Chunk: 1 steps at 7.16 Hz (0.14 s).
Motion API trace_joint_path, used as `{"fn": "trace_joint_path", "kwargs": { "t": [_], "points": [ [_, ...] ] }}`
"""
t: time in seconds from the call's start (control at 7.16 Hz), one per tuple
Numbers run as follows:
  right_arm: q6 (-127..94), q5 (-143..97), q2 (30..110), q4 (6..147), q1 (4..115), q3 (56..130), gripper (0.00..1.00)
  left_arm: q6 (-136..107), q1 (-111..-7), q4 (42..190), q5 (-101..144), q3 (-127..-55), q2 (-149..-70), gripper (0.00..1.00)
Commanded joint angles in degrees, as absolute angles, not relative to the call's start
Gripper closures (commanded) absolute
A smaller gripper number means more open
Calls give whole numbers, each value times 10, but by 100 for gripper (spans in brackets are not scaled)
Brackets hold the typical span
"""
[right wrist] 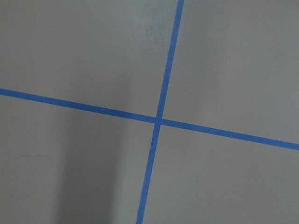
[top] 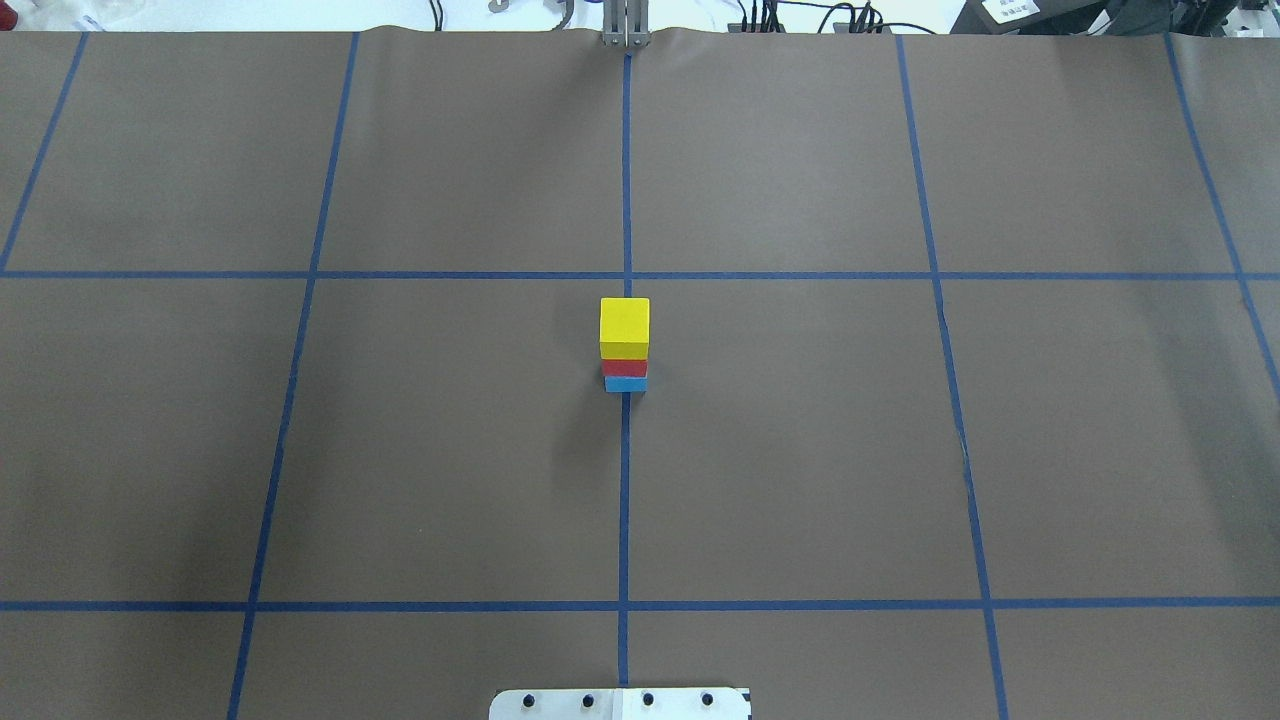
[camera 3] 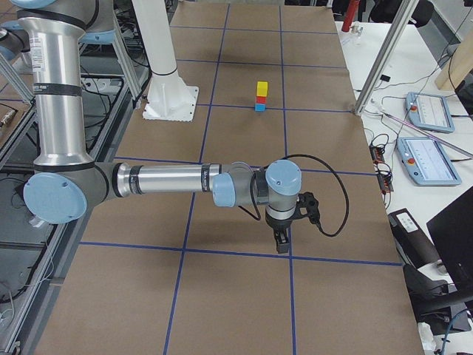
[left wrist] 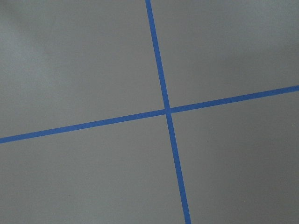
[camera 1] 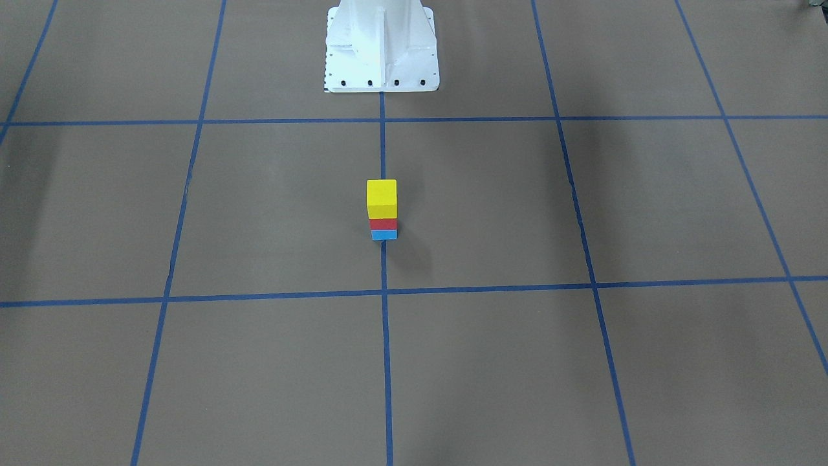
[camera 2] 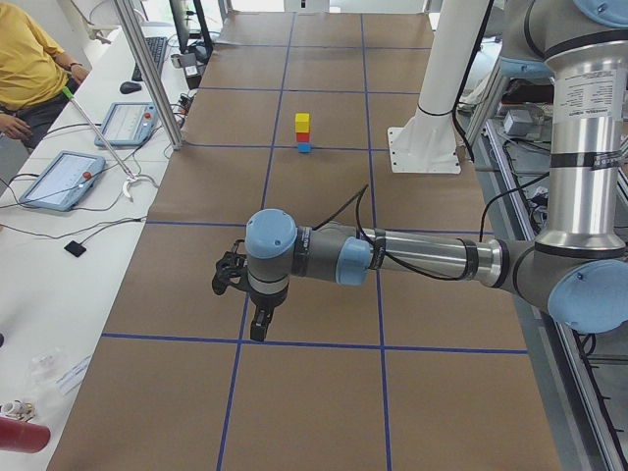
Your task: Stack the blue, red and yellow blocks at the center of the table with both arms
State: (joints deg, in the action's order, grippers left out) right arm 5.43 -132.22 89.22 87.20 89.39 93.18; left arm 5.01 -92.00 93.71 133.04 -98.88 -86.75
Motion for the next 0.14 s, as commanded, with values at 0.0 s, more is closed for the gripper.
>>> {"fn": "trace_joint_path", "kwargs": {
  "t": [0.0],
  "points": [
    [55,-1322,893,872,894,933,0,50,-920,938,1331,-988,-867,1]
  ]
}}
